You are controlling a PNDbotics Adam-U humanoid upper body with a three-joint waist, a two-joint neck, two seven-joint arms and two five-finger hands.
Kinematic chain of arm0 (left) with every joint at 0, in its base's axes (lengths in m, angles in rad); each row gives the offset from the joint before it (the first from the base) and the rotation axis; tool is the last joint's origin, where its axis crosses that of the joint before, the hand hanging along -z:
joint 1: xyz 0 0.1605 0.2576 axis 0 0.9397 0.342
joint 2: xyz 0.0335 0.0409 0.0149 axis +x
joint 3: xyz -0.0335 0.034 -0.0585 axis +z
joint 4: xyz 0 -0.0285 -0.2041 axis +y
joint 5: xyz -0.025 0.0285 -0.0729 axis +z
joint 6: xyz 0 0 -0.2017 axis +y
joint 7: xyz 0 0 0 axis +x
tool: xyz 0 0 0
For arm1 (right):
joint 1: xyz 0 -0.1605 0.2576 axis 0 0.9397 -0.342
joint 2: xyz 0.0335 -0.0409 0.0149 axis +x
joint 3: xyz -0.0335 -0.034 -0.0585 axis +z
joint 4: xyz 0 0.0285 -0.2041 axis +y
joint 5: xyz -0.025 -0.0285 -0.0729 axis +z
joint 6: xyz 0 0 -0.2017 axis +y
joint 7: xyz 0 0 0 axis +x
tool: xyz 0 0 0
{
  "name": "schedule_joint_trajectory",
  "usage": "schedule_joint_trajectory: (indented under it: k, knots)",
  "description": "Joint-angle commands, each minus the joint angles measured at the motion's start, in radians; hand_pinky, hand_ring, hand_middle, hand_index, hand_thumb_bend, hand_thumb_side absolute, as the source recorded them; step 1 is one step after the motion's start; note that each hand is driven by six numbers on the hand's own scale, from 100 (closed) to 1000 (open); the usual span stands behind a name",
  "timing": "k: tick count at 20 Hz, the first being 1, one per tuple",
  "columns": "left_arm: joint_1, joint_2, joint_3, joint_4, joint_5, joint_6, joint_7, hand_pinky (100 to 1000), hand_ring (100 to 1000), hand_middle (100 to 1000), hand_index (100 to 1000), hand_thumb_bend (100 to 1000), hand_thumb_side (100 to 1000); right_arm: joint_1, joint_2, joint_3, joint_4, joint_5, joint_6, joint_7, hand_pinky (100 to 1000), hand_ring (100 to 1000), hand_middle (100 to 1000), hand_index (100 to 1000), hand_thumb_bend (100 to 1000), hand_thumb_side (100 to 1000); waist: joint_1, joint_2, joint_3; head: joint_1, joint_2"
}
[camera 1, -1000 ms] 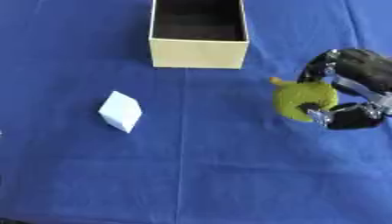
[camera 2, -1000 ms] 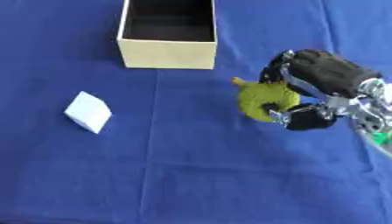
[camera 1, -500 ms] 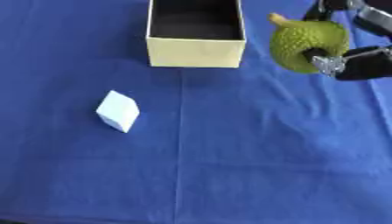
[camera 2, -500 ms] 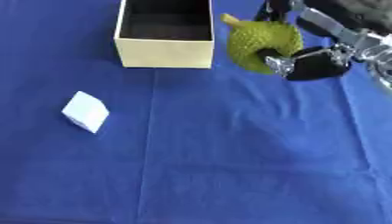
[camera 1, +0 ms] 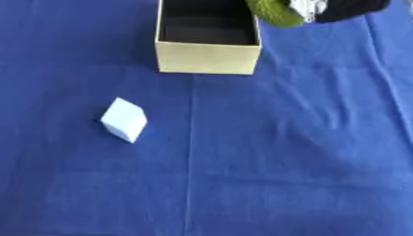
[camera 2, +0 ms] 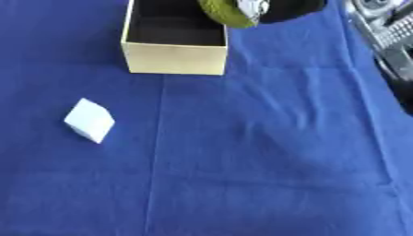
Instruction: Pick up objects on the table and place them in the box.
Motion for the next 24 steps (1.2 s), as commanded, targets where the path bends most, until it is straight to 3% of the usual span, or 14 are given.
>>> schedule_joint_trajectory:
  k: [1, 4, 7, 12, 15, 24]
  knots:
    - [-0.018, 0.034, -0.008, -0.019, 0.005, -0.003, -0.013, 820, 706, 640, 780, 100, 636, -0.060, 0.026, -0.016, 0.075, 0.026, -0.007, -0.016, 713, 523, 361, 644, 100, 111, 0.000, -0.016, 0.008, -0.017, -0.026]
    - [-0.028, 0.033, -0.013, -0.019, 0.010, -0.005, -0.020, 820, 707, 640, 779, 100, 636, -0.100, 0.063, -0.024, 0.167, 0.061, -0.019, -0.039, 719, 527, 366, 646, 100, 103, -0.005, -0.010, 0.022, -0.029, -0.045]
    - [-0.031, 0.033, -0.015, -0.019, 0.014, -0.005, -0.025, 820, 707, 640, 779, 100, 637, -0.135, 0.097, -0.026, 0.312, 0.112, -0.094, -0.081, 727, 530, 369, 649, 100, 100, -0.008, -0.005, 0.031, -0.037, -0.059]
    - [-0.043, 0.028, -0.020, -0.019, 0.021, -0.005, -0.033, 820, 707, 641, 778, 100, 637, -0.167, 0.148, -0.043, 0.466, 0.154, -0.168, -0.143, 735, 532, 371, 652, 100, 134, -0.016, 0.005, 0.048, -0.055, -0.079]
    - [-0.051, 0.025, -0.022, -0.019, 0.024, -0.006, -0.037, 820, 707, 641, 778, 100, 637, -0.168, 0.165, -0.042, 0.515, 0.161, -0.201, -0.144, 742, 537, 378, 655, 100, 158, -0.022, 0.013, 0.062, -0.063, -0.086]
    - [-0.056, 0.017, -0.021, -0.019, 0.028, -0.005, -0.040, 820, 707, 641, 777, 100, 638, -0.143, 0.178, -0.024, 0.559, 0.185, -0.273, -0.048, 791, 610, 456, 695, 100, 118, -0.031, 0.025, 0.073, -0.065, -0.081]
